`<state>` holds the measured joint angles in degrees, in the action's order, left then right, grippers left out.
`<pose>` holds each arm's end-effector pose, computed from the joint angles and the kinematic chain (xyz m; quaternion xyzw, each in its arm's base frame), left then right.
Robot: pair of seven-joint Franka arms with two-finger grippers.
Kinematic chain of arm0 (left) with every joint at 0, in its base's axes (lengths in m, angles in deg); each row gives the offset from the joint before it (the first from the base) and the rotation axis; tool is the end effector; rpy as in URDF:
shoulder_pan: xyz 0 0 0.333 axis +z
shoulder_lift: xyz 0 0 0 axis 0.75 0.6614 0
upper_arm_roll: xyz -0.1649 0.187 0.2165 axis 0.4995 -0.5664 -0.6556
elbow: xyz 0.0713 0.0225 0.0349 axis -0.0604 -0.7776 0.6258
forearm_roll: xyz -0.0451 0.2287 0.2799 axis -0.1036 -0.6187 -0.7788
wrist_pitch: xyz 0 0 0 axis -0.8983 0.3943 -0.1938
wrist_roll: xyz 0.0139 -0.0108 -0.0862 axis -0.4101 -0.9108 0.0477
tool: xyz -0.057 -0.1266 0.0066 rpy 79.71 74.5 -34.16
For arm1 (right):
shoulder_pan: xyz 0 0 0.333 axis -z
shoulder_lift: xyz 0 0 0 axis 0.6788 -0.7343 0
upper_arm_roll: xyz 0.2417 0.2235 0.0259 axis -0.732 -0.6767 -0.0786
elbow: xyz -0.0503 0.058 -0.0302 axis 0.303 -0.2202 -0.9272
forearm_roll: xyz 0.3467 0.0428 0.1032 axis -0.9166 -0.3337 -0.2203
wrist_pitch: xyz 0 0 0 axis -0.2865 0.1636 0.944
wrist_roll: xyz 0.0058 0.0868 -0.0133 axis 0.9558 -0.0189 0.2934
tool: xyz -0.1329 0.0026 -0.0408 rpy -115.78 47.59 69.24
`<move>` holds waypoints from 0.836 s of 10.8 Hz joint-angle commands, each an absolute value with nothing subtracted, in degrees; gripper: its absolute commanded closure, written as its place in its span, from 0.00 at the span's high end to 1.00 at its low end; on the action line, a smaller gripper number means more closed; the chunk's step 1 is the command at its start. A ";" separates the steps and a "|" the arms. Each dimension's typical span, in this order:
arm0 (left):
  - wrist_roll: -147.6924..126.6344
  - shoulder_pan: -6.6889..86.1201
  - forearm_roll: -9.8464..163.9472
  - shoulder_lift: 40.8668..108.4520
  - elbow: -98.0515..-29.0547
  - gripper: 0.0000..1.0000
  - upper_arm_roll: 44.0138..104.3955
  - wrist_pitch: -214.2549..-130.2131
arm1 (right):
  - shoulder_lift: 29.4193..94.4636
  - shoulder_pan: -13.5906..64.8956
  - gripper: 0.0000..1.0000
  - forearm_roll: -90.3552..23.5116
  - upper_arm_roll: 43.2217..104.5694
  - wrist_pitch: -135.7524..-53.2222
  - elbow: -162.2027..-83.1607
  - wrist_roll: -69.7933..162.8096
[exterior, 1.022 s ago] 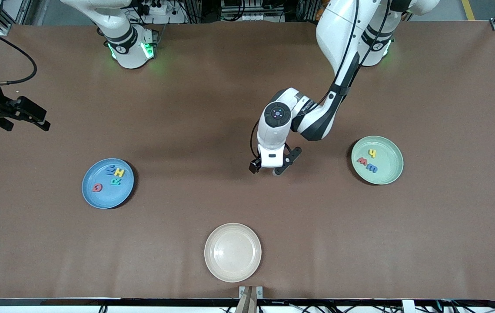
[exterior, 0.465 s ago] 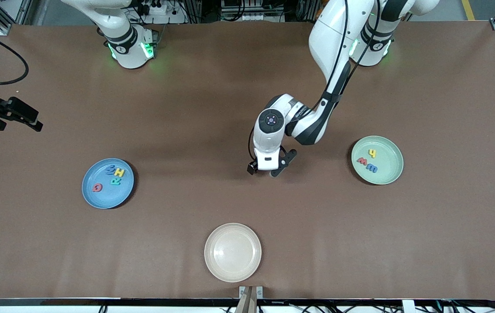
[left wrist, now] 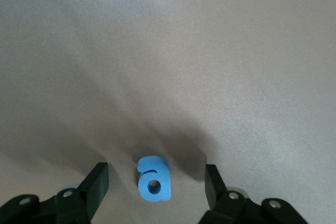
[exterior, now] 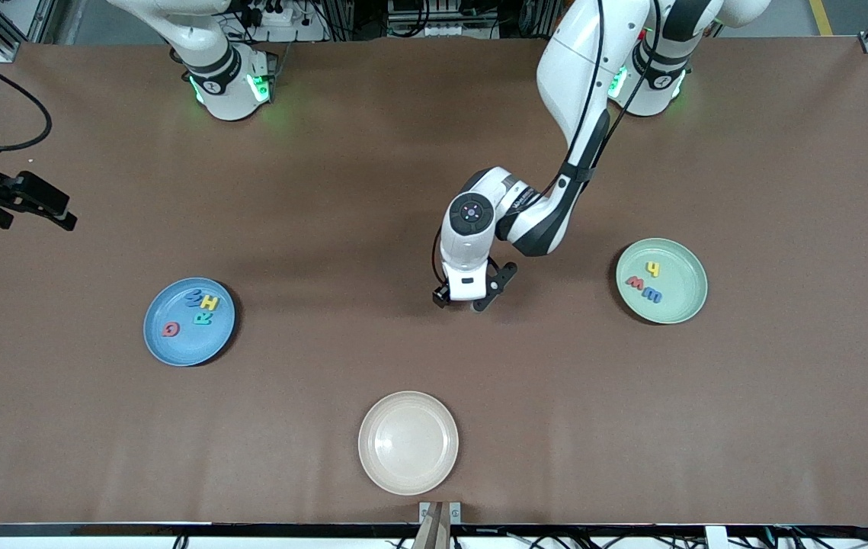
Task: Sort uppercase to blue plate, lowercase to green plate
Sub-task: 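Lower the left gripper and grasp the blue a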
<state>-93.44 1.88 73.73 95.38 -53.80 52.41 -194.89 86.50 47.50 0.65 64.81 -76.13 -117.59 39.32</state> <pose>0.5031 -0.4833 0.1699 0.9086 0.4163 0.0024 0.0330 0.5333 -0.0036 0.5987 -0.9985 0.0306 -0.0376 0.0247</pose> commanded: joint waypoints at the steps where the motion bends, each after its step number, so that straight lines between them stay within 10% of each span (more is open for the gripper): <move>1: -94.25 0.51 75.53 96.24 -52.35 0.62 51.13 -194.55 | 86.46 46.62 1.00 0.17 64.58 -75.37 -117.53 39.80; 9: -94.25 0.43 76.50 96.24 -52.52 0.22 51.13 -194.55 | 86.99 43.98 1.00 0.08 64.49 -72.21 -117.61 40.07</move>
<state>-93.73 1.50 74.71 95.25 -53.34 52.17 -194.14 86.43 44.18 0.65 64.42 -72.81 -117.63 39.55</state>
